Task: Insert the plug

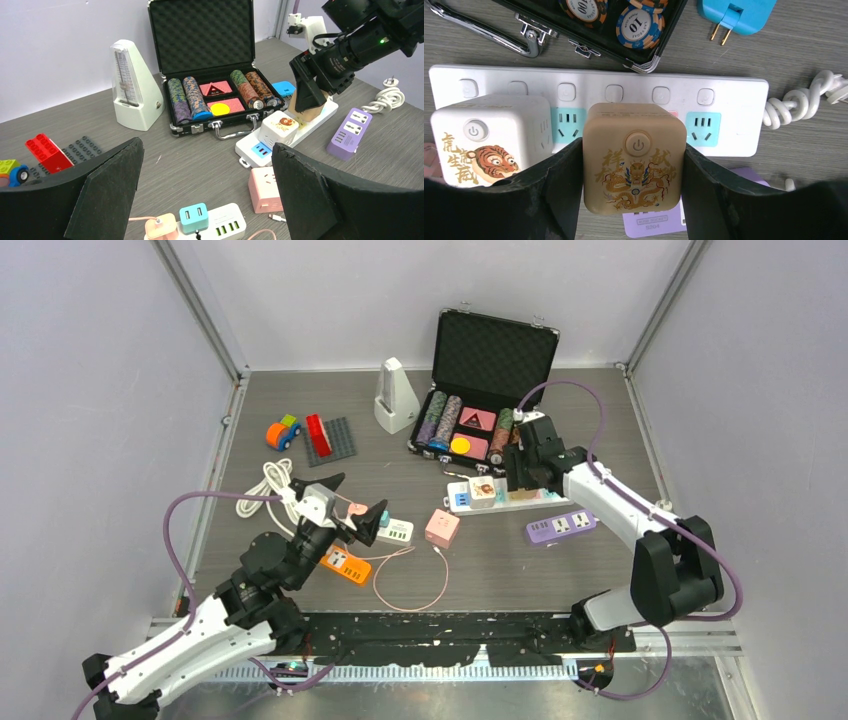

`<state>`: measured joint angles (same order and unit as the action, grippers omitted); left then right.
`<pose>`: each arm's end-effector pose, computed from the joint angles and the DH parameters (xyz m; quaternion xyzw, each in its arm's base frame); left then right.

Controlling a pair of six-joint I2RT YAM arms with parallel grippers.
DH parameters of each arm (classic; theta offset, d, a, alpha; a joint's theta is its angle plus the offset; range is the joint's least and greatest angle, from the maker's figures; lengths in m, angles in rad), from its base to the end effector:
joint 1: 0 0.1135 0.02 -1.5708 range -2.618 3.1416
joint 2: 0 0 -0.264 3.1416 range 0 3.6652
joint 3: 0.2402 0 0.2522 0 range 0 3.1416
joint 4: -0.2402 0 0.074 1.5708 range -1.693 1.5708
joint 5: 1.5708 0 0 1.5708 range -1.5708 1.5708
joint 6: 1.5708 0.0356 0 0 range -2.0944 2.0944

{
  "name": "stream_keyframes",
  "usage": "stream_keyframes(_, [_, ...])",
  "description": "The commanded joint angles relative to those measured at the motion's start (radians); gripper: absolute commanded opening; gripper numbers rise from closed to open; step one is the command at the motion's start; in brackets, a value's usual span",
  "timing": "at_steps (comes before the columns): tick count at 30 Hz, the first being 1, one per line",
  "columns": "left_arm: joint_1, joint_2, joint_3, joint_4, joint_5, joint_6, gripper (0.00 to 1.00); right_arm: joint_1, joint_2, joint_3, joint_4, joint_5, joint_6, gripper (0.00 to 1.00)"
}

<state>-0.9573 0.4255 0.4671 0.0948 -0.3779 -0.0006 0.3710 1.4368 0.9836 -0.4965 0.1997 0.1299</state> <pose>0.0844 -0.0970 0.3072 0.1715 0.6383 -0.2316 0.7138 0.2771 0.1002 0.2333 -0.0837 0.9442 -0.0166 0.3181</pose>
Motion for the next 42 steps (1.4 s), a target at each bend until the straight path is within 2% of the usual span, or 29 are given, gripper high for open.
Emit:
stream_keyframes(1, [-0.001, 0.007, 0.014, 0.022, -0.019, -0.01, 0.99, 0.0, -0.085, -0.001, 0.046, 0.042, 0.003, 0.05])
stream_keyframes(15, [-0.001, 0.004, 0.022, 0.022, -0.022, -0.01, 0.99, 0.001, -0.047, -0.038, 0.068, -0.058, 0.0, 0.05])
stream_keyframes(29, [-0.001, 0.009, 0.023, 0.02, -0.033, -0.004, 0.99, 0.002, 0.015, -0.045, 0.079, -0.013, -0.016, 0.05])
stream_keyframes(38, [-0.001, 0.012, 0.023, 0.021, -0.039, -0.004, 0.99, 0.012, -0.007, -0.038, 0.005, 0.004, -0.082, 0.05])
stream_keyframes(42, [-0.001, 0.016, 0.026, 0.023, -0.039, -0.004, 0.99, 0.013, 0.004, -0.027, -0.013, -0.037, -0.103, 0.05])
